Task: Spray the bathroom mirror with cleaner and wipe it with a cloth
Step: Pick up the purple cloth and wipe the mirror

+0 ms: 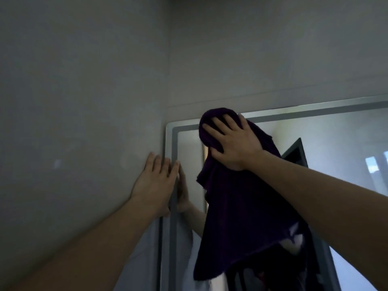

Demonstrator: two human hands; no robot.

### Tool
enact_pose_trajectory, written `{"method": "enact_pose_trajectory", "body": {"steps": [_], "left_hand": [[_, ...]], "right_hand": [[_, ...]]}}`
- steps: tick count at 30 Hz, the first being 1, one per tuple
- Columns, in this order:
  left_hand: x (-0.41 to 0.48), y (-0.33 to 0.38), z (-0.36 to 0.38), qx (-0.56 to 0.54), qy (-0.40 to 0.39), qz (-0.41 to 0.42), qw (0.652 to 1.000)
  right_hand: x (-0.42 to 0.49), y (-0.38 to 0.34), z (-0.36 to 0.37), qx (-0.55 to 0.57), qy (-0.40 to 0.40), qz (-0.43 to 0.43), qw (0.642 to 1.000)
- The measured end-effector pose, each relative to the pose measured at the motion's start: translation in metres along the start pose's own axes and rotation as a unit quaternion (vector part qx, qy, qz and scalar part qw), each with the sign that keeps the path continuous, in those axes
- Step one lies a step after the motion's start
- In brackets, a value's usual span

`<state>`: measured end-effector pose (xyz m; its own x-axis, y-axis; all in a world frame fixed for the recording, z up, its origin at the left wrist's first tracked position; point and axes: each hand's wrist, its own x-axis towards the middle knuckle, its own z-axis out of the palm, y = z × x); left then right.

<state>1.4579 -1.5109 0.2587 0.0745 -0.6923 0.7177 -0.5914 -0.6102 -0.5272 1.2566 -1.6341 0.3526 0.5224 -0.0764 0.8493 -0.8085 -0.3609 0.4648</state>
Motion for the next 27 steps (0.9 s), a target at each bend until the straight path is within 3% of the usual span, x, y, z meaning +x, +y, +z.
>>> {"method": "enact_pose_trajectory", "body": {"steps": [4,9,17,22,27], "left_hand": [[0.003,0.000,0.004,0.001,0.006,0.000,1.000],[0.006,0.000,0.008,0.012,0.006,0.005,1.000],[0.007,0.000,0.011,0.015,0.012,0.002,1.000],[0.005,0.001,0.005,0.002,0.015,0.001,1.000],[0.002,0.000,0.000,-0.023,0.016,0.006,1.000]], "right_hand": [[0.039,-0.026,0.002,-0.001,0.006,-0.013,1.000],[0.073,-0.068,0.002,-0.023,-0.012,-0.104,0.994],[0.063,-0.073,0.003,-0.030,-0.006,-0.140,0.990],[0.027,-0.024,0.003,0.002,0.027,-0.008,1.000],[0.024,-0.021,0.004,0.006,0.022,0.041,0.999]]}}
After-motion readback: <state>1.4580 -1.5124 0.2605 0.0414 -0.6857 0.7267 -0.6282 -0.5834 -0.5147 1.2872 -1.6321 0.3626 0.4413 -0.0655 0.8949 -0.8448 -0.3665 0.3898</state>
